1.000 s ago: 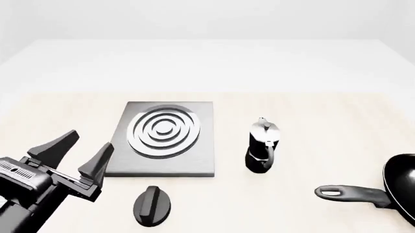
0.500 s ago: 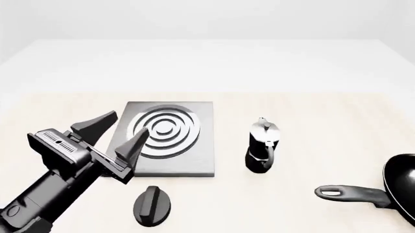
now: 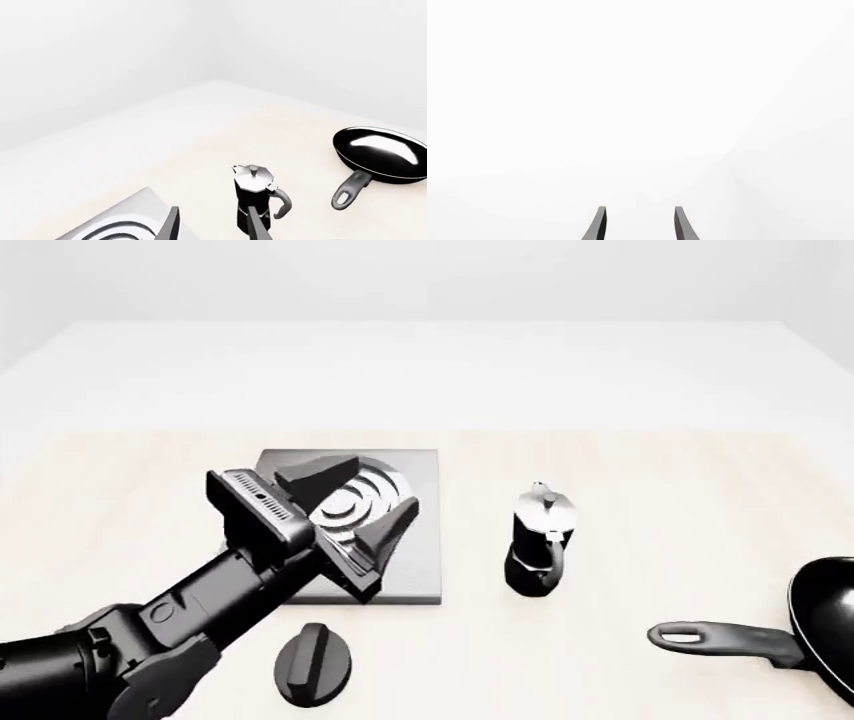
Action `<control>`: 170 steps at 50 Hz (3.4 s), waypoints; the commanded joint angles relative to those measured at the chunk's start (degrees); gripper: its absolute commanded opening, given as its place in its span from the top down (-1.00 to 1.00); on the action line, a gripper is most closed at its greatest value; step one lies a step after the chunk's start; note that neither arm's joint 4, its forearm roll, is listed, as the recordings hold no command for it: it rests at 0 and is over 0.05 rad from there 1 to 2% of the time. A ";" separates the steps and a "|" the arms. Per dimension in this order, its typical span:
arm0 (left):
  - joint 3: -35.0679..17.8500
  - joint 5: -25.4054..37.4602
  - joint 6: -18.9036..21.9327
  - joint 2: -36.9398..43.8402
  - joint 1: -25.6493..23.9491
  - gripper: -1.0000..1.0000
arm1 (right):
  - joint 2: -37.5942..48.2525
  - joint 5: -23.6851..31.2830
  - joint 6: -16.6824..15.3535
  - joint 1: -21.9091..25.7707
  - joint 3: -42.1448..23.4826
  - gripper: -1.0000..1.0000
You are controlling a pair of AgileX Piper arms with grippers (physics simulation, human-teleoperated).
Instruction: Put the frying pan on the stove.
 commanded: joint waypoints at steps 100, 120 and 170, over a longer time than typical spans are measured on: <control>-65.31 44.67 8.28 50.56 -24.72 -1.00 | 0.00 -5.22 -0.03 -1.36 3.52 -1.00; -71.43 48.08 8.36 54.75 -24.04 -1.00 | 0.00 -5.44 -0.11 -1.49 3.61 -1.00; -84.00 57.13 9.14 62.38 -25.37 -1.00 | 0.00 -5.93 0.01 -1.74 3.62 -1.00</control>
